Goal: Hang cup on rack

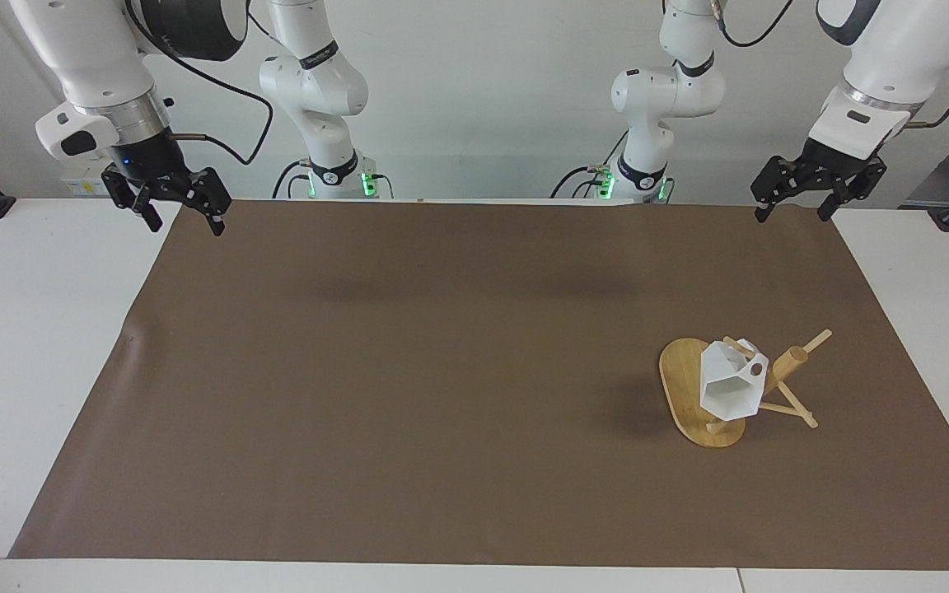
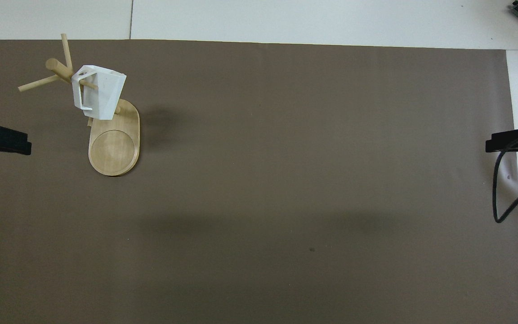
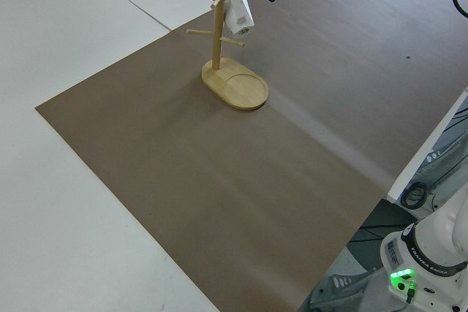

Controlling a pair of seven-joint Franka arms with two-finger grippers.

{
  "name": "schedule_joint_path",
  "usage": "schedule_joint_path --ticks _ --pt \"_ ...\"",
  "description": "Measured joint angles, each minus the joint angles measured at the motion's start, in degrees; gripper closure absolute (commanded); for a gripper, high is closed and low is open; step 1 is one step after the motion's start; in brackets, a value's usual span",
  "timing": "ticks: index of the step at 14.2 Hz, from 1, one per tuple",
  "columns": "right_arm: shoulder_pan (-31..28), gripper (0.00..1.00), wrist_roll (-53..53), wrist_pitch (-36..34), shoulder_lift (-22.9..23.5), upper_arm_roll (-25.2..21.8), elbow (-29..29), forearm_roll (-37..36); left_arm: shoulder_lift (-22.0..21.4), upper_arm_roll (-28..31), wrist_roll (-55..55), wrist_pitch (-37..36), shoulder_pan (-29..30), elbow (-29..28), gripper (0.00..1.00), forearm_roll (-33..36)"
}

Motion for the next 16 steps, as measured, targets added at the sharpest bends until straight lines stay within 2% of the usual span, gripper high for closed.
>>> schedule_joint_path --ticks 3,16 --pt "0.0 0.00 0.0 0.0 0.0 0.0 0.0 0.0 -1.6 0.0 0.0 1.6 -0.2 -2.7 0.00 0.0" --pt "0.0 0.00 0.0 0.0 0.0 0.0 0.0 0.0 -3.8 0.2 0.0 0.5 -0.2 -4.5 0.00 -0.8"
